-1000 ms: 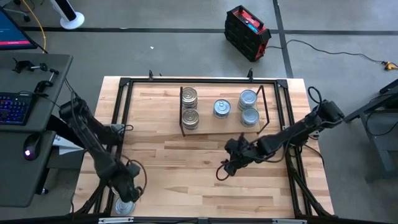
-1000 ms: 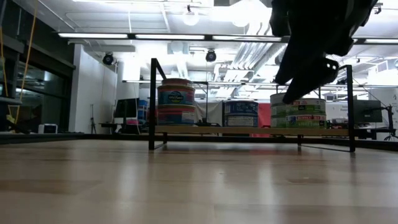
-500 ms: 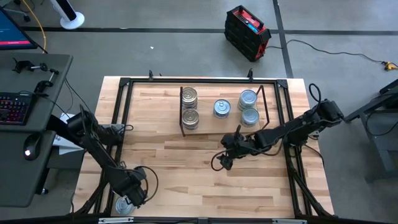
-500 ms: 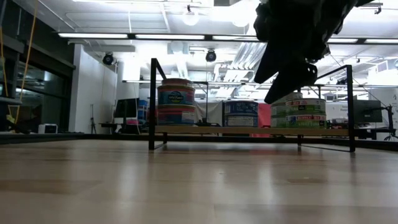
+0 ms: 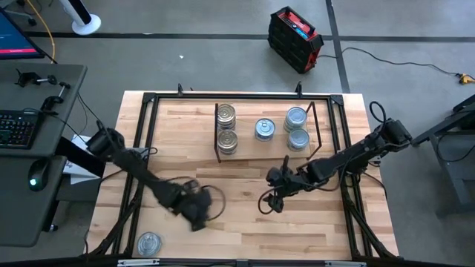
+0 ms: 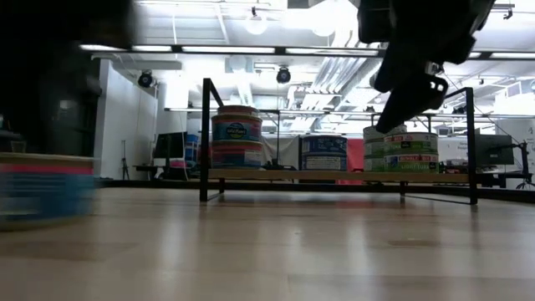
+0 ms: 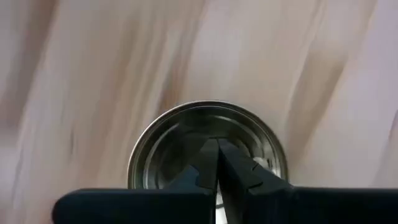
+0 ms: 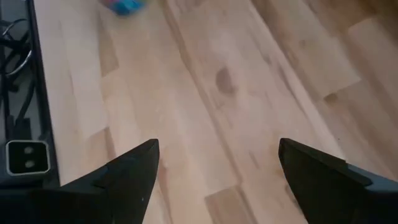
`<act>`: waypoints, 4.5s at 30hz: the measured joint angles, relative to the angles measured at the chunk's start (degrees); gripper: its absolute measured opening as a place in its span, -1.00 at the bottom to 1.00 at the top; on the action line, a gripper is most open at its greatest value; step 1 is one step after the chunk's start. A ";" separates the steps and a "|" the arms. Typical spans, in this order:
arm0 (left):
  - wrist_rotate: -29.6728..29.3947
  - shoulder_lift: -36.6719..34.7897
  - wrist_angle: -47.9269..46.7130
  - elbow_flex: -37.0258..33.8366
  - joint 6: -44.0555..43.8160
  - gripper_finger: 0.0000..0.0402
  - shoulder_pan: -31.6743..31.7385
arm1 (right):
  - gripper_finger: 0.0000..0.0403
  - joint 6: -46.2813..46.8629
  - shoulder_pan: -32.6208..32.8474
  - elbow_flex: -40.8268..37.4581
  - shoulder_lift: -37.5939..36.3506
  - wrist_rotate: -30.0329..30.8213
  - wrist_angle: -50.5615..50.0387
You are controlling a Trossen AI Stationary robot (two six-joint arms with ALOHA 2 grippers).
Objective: Stack canned seafood by type on shelf
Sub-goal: Move the blue-pink tuna can to the center of the table, then adjust the stacked blue-pink tuna cans on the shelf
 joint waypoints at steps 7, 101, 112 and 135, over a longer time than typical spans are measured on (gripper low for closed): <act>-4.81 1.82 20.70 -0.26 19.13 -1.00 10.75 | 0.59 1.00 1.36 0.00 -0.02 -0.36 0.19; 23.68 -25.78 24.80 -20.50 5.30 -1.00 56.11 | 0.59 8.11 -0.04 0.04 -0.04 15.92 17.60; 12.24 -25.78 26.58 -20.50 -0.93 -1.00 50.19 | 0.59 8.11 -0.04 0.04 -0.04 15.92 17.59; 9.23 -19.61 32.64 -20.46 -6.06 -1.00 48.42 | 0.59 8.52 -0.26 0.04 -0.04 15.97 17.66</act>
